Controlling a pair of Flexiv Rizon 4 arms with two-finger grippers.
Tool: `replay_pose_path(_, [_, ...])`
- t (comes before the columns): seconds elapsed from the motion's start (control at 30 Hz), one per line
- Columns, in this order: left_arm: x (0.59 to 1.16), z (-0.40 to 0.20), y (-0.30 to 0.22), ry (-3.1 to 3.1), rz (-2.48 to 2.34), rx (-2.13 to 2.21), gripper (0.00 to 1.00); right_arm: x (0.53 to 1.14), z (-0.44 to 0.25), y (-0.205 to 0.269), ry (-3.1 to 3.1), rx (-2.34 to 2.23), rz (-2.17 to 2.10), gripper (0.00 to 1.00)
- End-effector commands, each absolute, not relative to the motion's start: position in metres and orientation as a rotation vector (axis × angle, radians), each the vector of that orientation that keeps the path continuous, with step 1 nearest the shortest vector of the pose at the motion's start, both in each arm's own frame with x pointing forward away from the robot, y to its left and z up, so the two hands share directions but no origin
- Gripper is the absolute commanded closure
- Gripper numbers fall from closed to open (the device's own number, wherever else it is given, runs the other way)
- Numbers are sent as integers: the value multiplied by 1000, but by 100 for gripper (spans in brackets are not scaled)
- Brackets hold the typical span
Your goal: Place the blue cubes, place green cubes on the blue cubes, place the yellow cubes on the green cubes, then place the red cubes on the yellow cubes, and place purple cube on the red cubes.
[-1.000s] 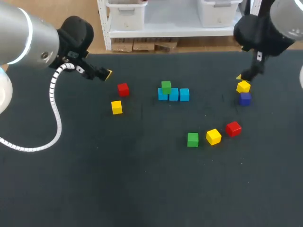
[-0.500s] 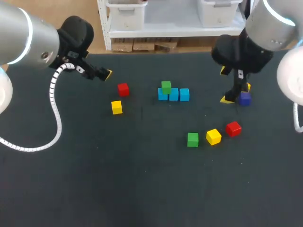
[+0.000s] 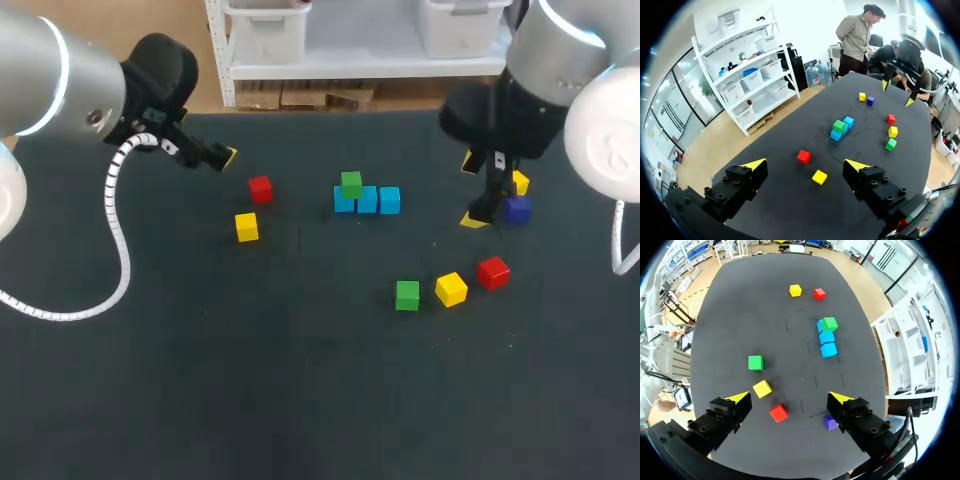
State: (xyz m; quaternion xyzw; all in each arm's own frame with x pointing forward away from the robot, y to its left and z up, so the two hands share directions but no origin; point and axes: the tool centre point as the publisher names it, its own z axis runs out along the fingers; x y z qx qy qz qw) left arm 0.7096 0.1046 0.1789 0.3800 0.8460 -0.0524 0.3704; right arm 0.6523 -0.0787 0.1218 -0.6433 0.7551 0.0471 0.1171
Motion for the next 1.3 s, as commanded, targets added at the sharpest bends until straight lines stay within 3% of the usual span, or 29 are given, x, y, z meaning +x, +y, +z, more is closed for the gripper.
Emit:
replay_pose_path(0.03, [710,178,105,2169,-137,976,0,655,122,-78,2212,-1888,148,0])
replay_pose_path(0.63, [710,178,105,2169,-137,976,0,622,92,-26,2068,-2109,79,0])
replay_pose_path(1.3, [710,178,105,2169,-137,976,0,595,35,-12,2251,-2101,137,0])
